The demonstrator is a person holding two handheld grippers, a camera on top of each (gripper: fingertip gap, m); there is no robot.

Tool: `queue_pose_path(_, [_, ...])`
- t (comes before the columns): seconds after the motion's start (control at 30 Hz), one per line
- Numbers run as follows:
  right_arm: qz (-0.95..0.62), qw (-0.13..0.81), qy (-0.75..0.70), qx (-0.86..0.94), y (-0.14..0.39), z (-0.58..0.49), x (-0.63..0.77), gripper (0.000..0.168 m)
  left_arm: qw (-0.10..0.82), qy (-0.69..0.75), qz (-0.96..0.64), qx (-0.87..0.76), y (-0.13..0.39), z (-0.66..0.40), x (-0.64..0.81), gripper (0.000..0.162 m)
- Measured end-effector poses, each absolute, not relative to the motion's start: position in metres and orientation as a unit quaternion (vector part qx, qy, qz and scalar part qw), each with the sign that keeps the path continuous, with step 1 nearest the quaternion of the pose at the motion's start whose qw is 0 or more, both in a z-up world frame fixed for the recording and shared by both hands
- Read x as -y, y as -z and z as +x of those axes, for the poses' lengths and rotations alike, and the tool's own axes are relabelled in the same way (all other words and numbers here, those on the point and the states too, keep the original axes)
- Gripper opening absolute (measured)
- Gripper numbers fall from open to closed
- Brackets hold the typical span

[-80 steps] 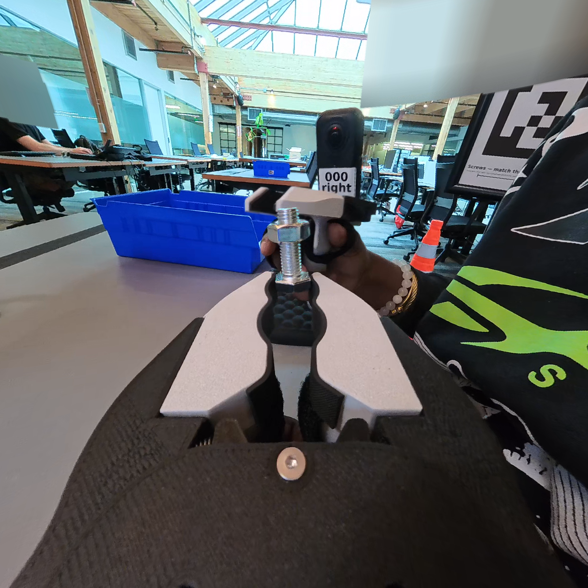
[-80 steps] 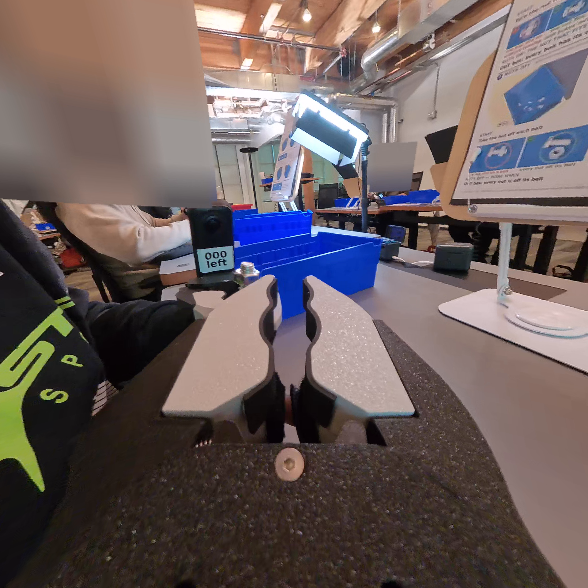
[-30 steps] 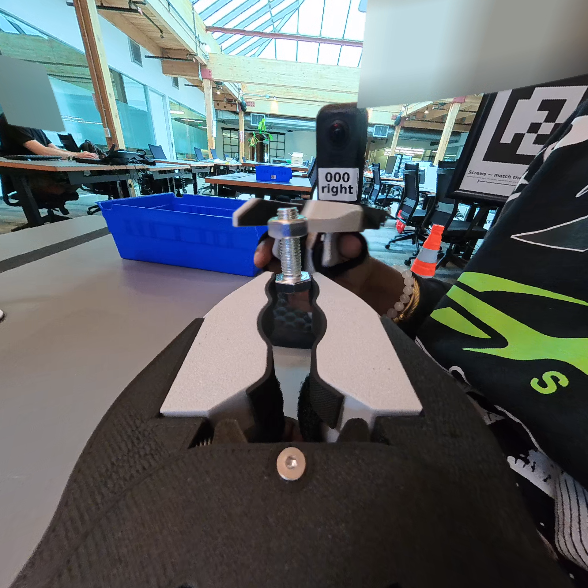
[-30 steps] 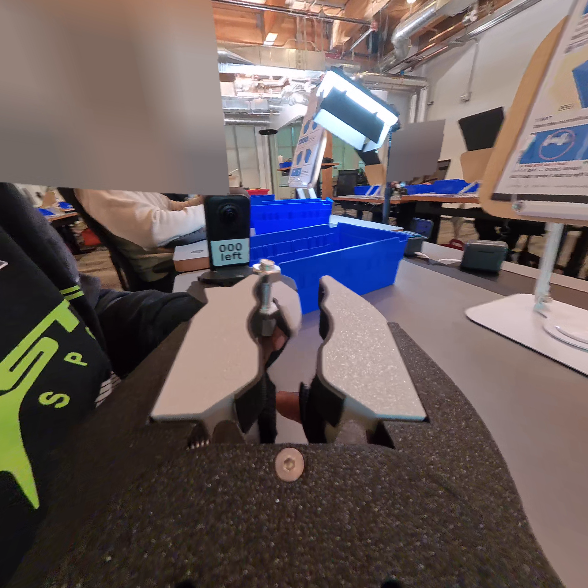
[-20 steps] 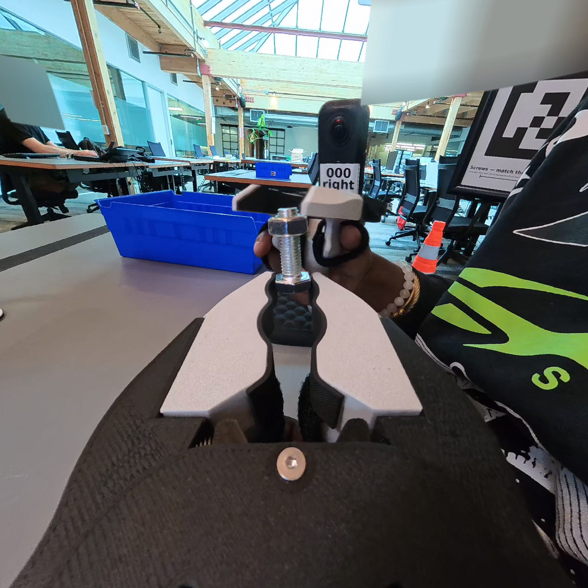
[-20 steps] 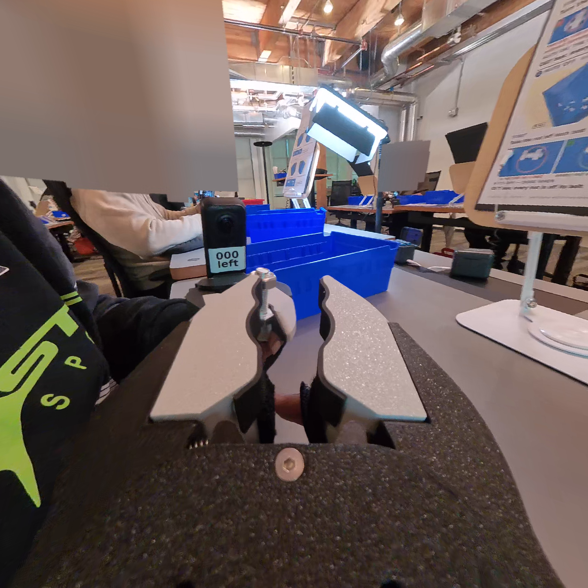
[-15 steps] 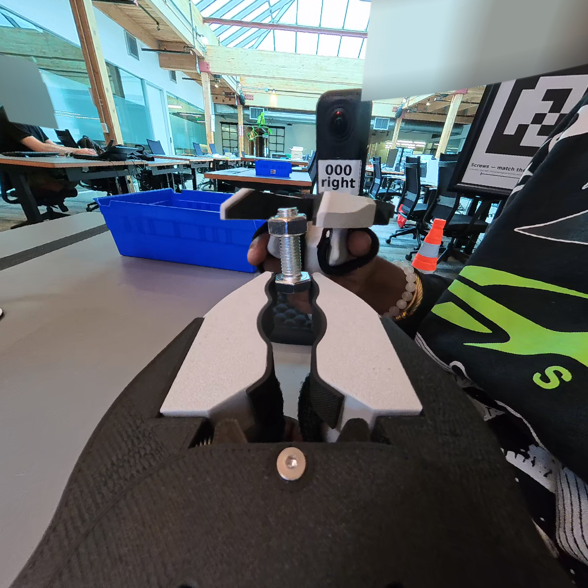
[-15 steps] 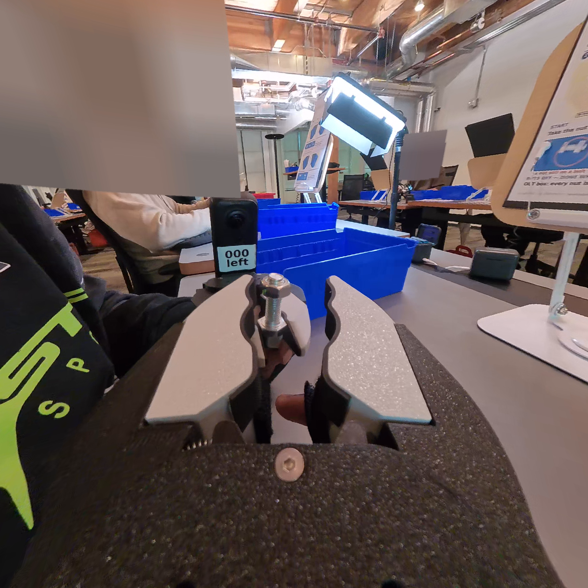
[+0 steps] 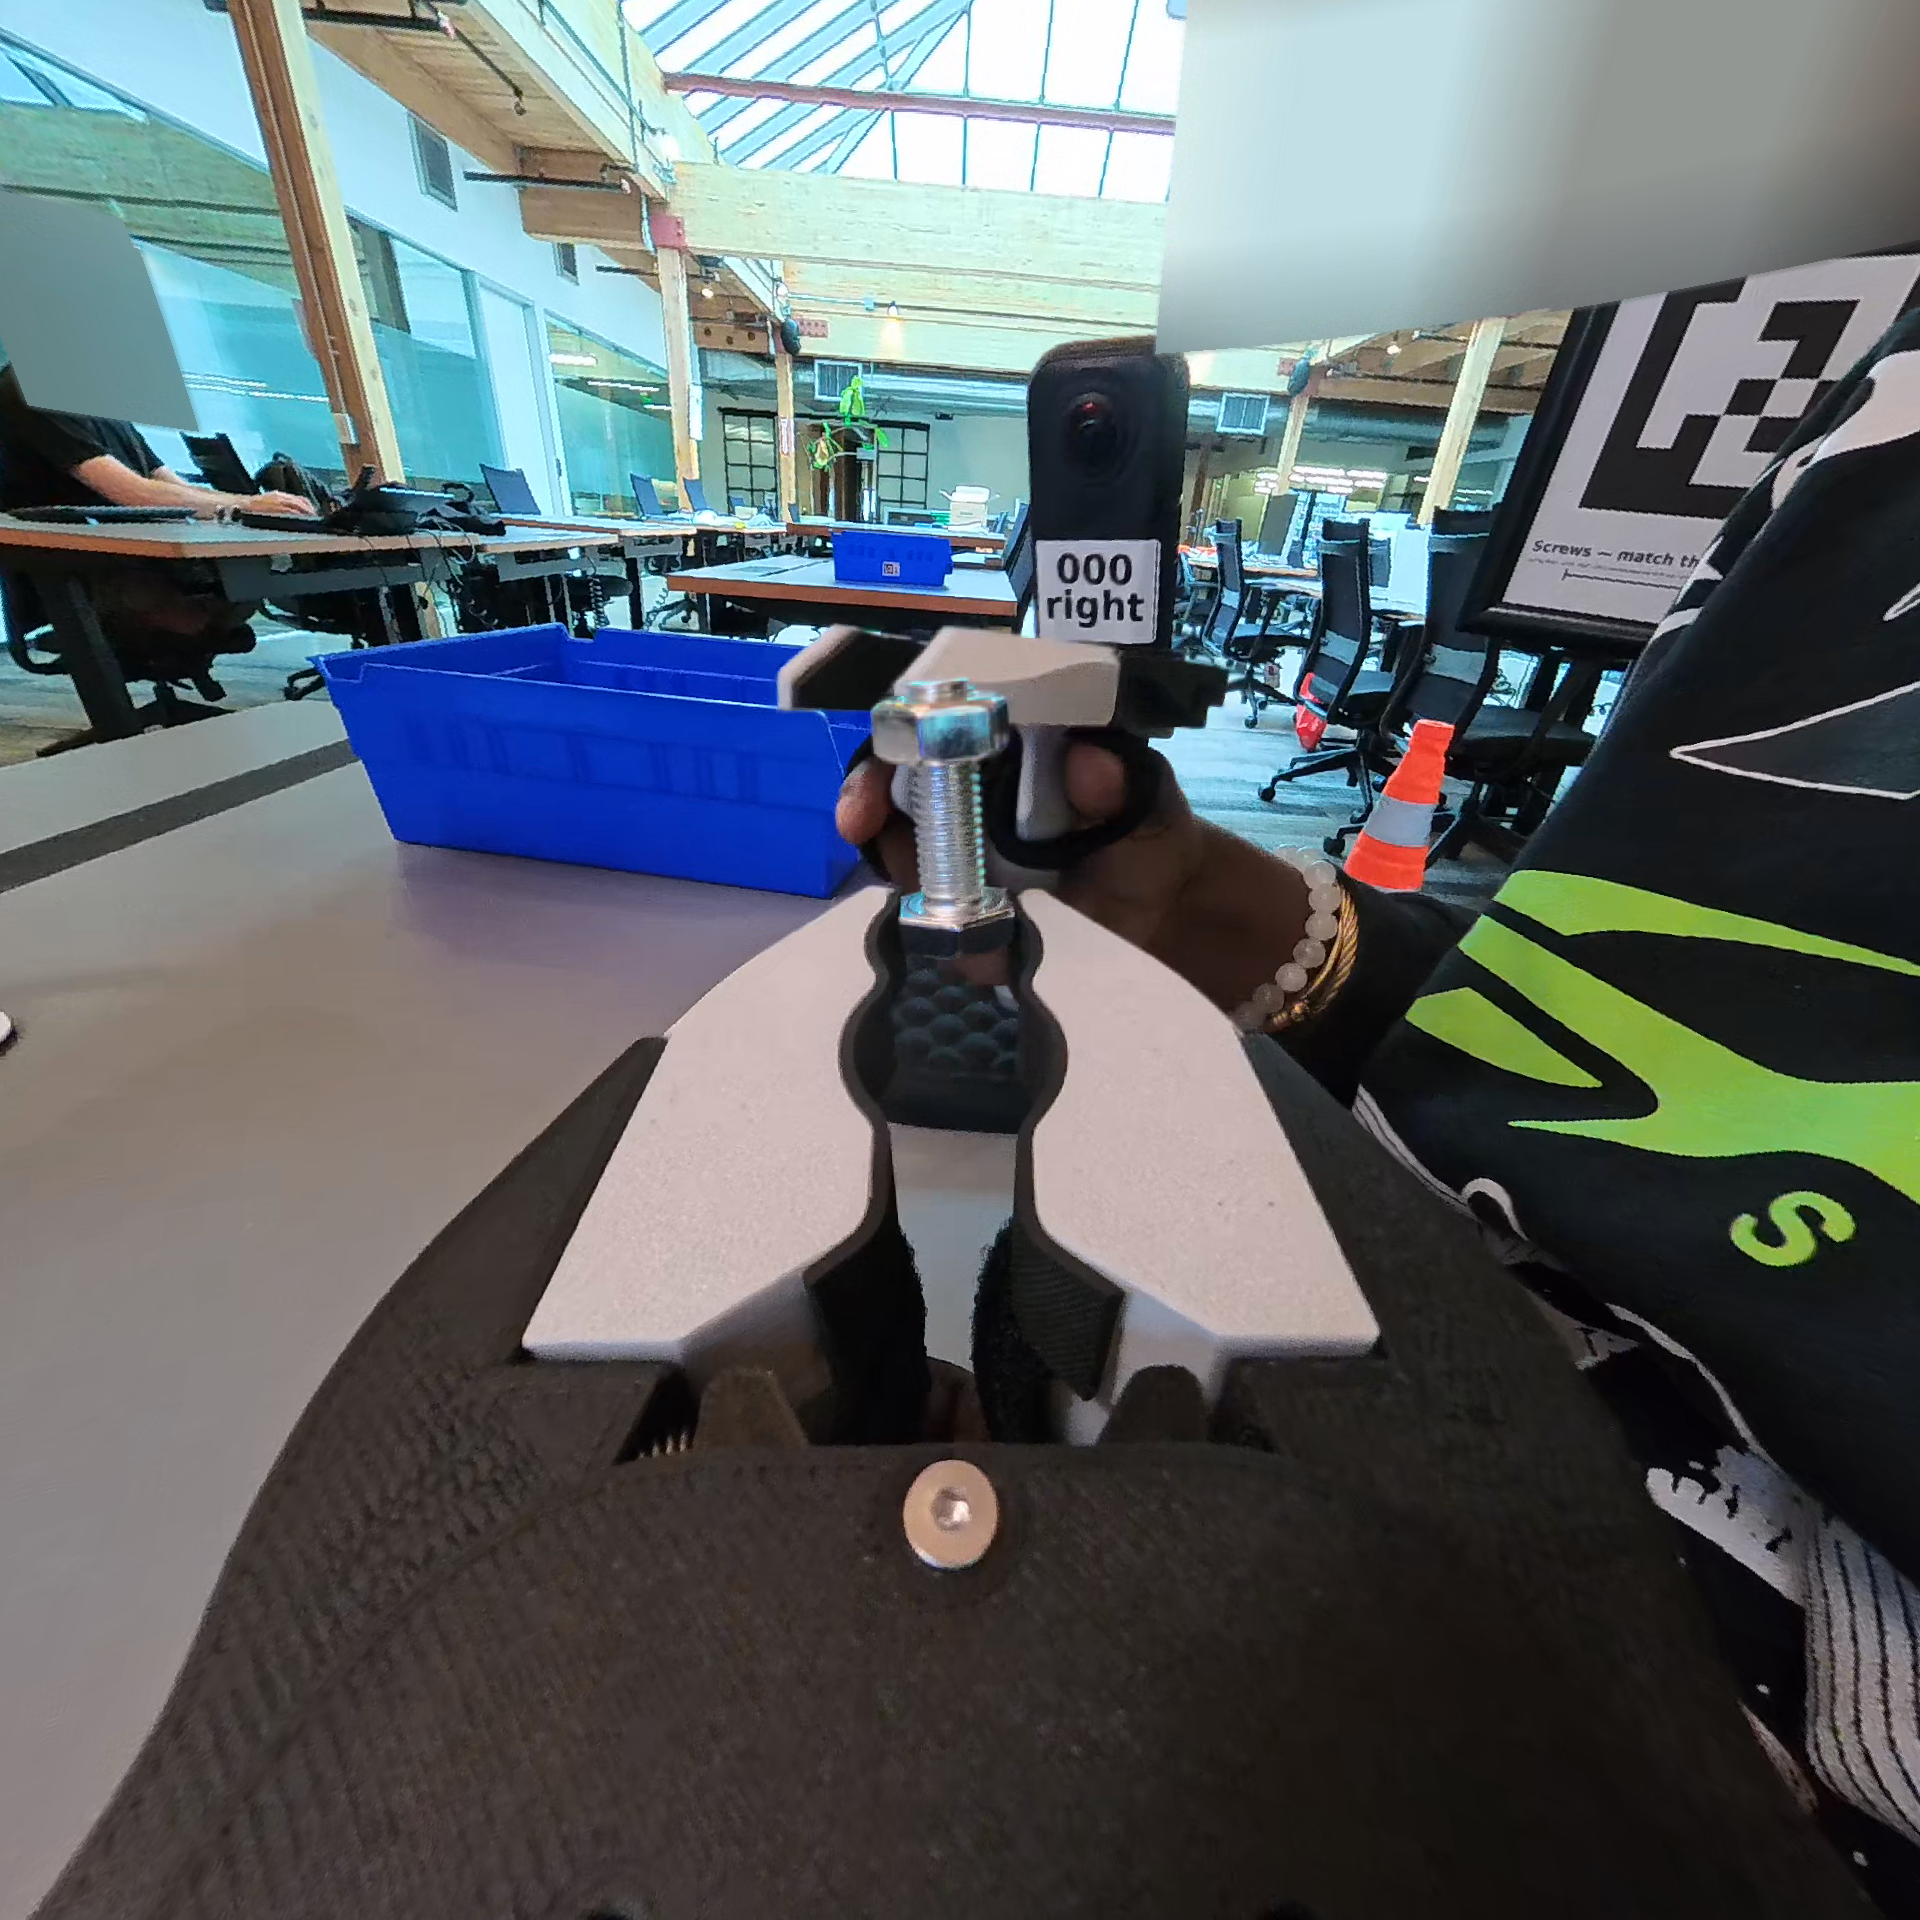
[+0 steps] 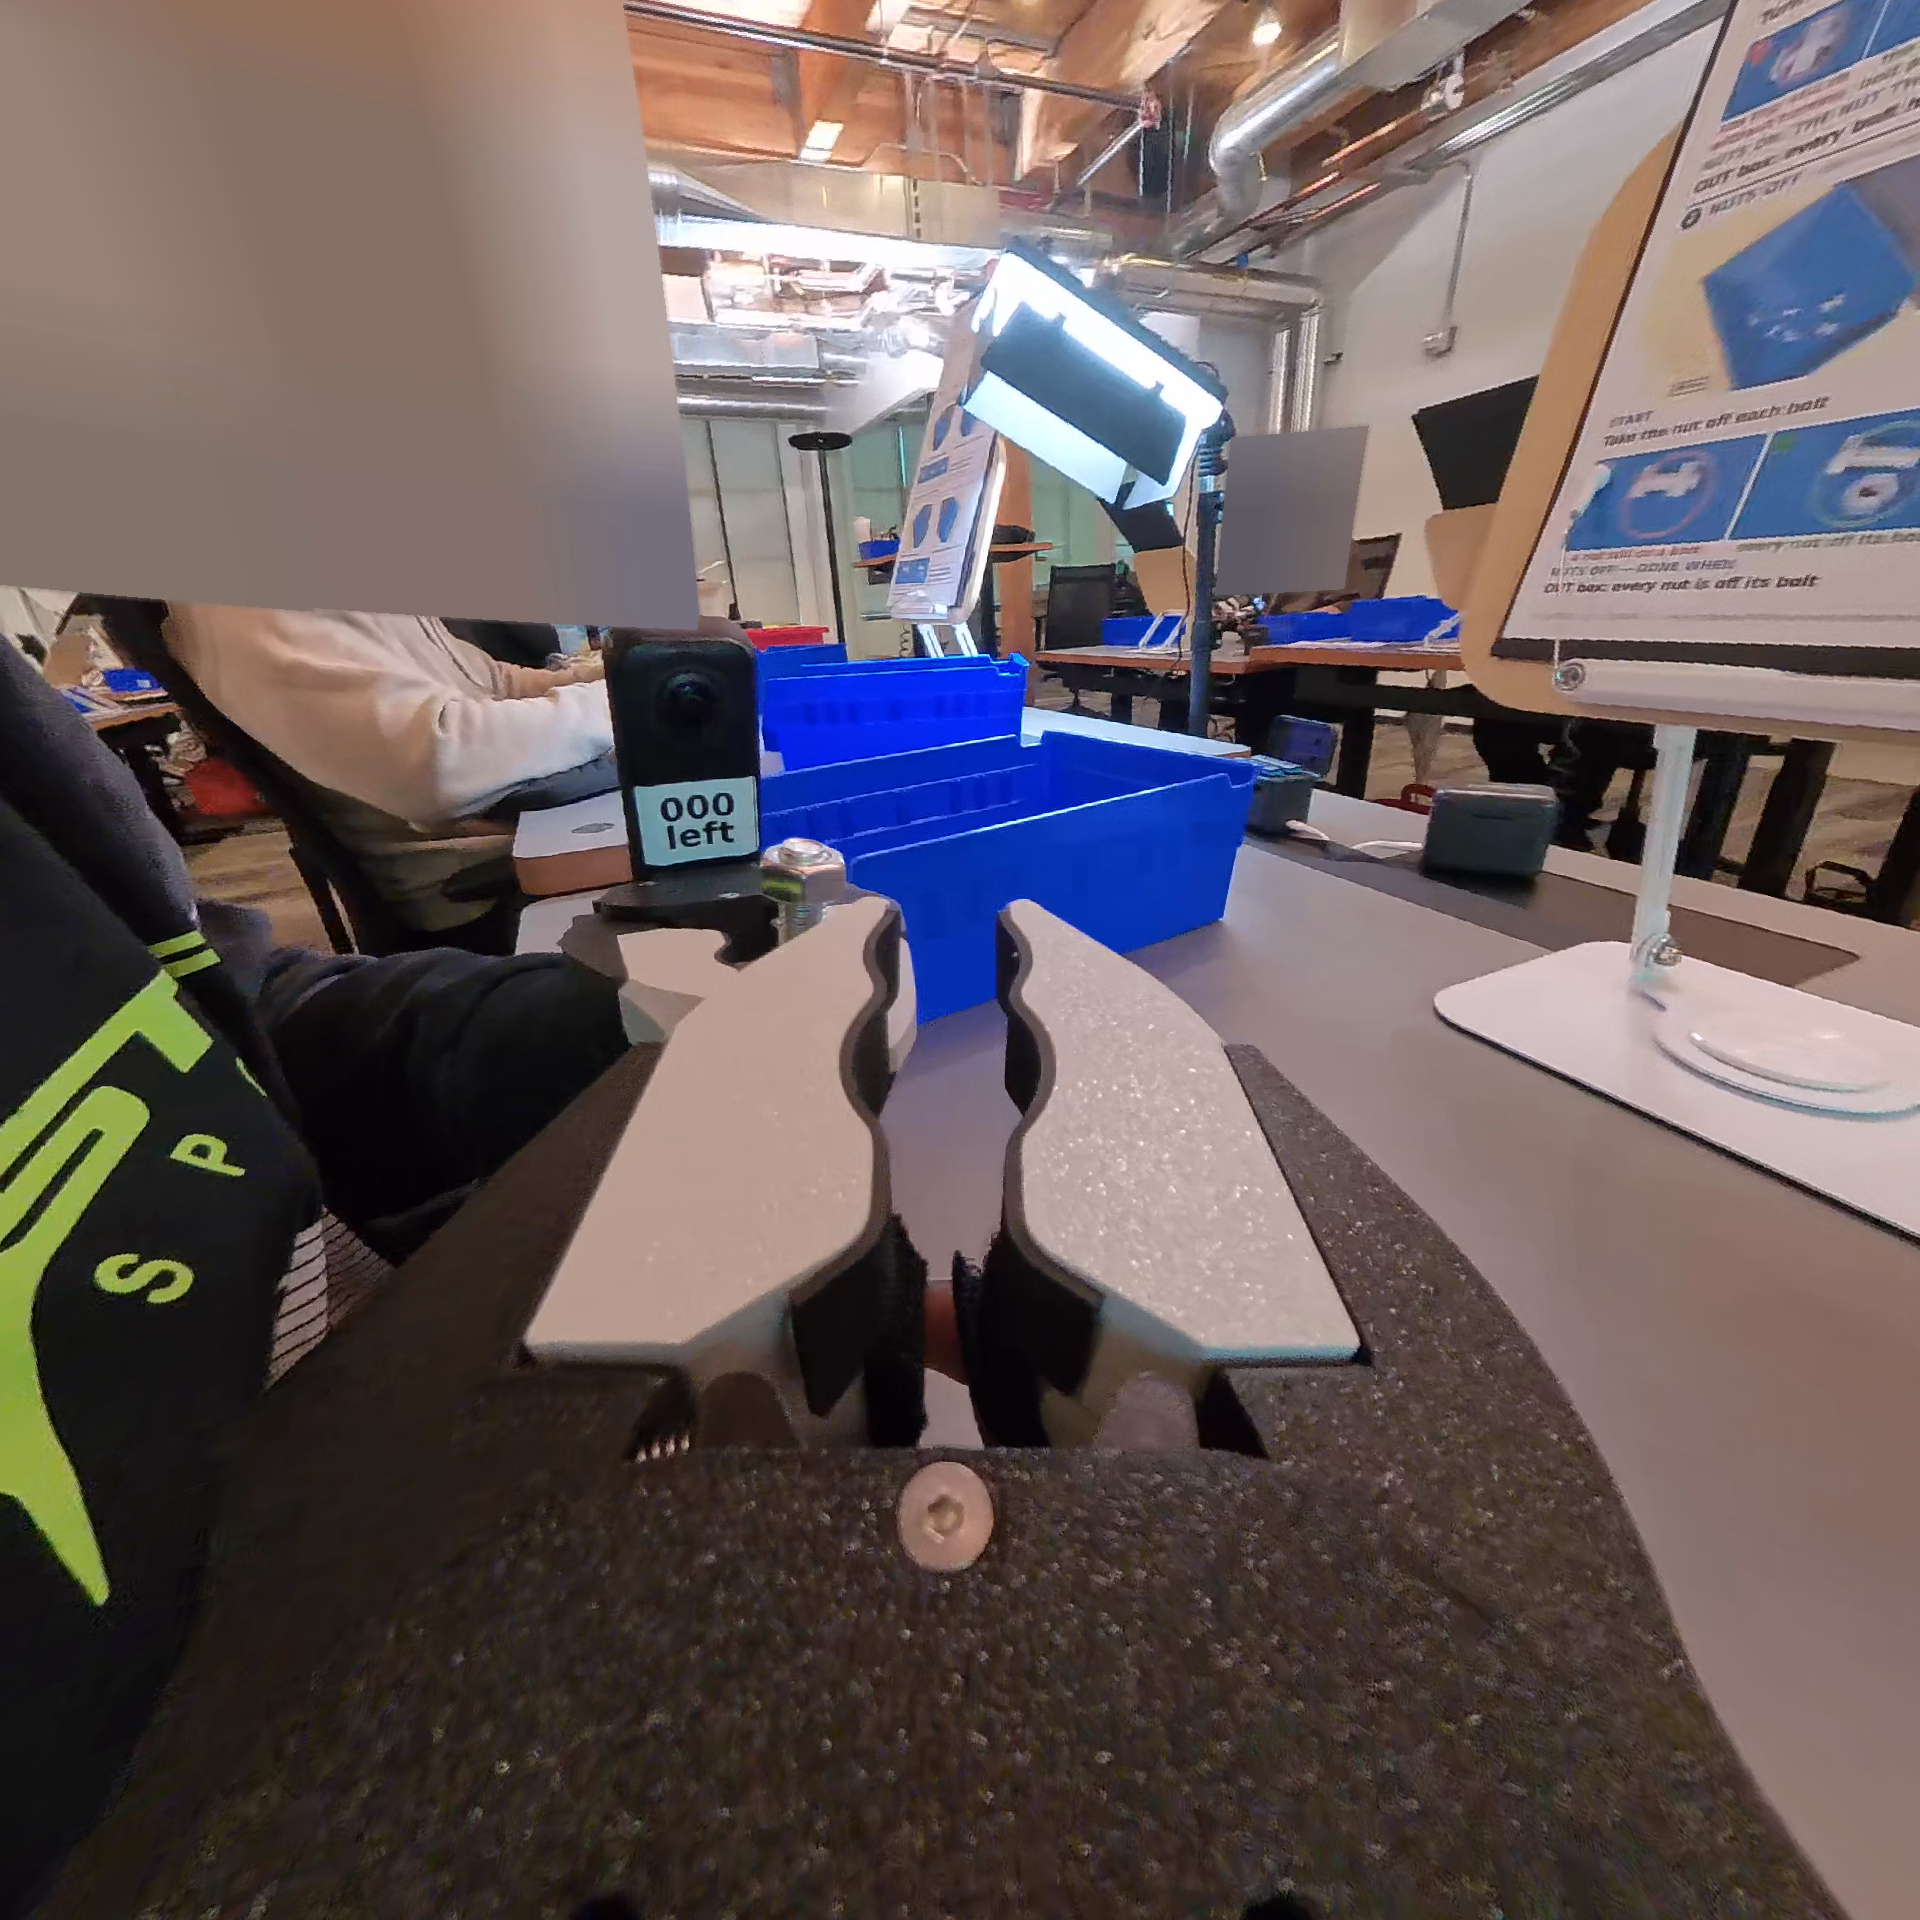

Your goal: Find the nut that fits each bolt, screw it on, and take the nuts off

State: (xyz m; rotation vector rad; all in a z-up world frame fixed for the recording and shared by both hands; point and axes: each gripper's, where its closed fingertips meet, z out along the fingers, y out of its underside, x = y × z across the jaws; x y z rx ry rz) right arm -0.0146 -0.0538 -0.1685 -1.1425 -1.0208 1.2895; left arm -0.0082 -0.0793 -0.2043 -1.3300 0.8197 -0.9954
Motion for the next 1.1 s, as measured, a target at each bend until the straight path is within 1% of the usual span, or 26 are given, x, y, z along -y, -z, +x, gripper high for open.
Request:
queue_pose_path(0.07, [-0.47,0.54,-0.552,0.427,0.164,-0.015,0.057,0.02,0.601,0.43,-0.573,-0.354,0.204,-0.008,0.08,0.019])
queue_pose_path(0.23, [-0.459,0.523,-0.565,0.444,0.163,-0.032,0.071,0.042,0.6,0.428,-0.575,-0.355,0.205,-0.008,0.079,0.019])
queue_pose_path(0.33, [-0.459,0.517,-0.565,0.451,0.165,-0.043,0.076,0.047,0.6,0.427,-0.576,-0.357,0.206,-0.008,0.08,0.019])
queue_pose_path(0.47, [-0.466,0.514,-0.561,0.452,0.167,-0.049,0.075,0.046,0.6,0.426,-0.575,-0.358,0.206,-0.007,0.08,0.018])
queue_pose_path(0.63, [-0.466,0.518,-0.559,0.45,0.168,-0.038,0.071,0.041,0.601,0.426,-0.576,-0.354,0.205,-0.008,0.079,0.019])
queue_pose_path(0.7, [-0.47,0.525,-0.554,0.444,0.167,-0.03,0.066,0.037,0.603,0.429,-0.574,-0.351,0.204,-0.009,0.079,0.019])
queue_pose_path(0.73, [-0.477,0.533,-0.546,0.437,0.168,-0.026,0.061,0.029,0.603,0.43,-0.572,-0.352,0.203,-0.009,0.079,0.019])
queue_pose_path(0.77, [-0.483,0.54,-0.539,0.43,0.169,-0.022,0.055,0.025,0.603,0.43,-0.572,-0.353,0.203,-0.009,0.08,0.019])
queue_pose_path(0.83, [-0.487,0.544,-0.537,0.422,0.169,-0.016,0.051,0.022,0.601,0.428,-0.574,-0.356,0.205,-0.008,0.08,0.019])
queue_pose_path(0.9, [-0.482,0.545,-0.543,0.42,0.166,-0.015,0.052,0.023,0.601,0.427,-0.574,-0.356,0.205,-0.008,0.08,0.019])
queue_pose_path(1.1, [-0.465,0.529,-0.557,0.439,0.165,-0.028,0.066,0.042,0.6,0.425,-0.576,-0.357,0.206,-0.008,0.079,0.019])
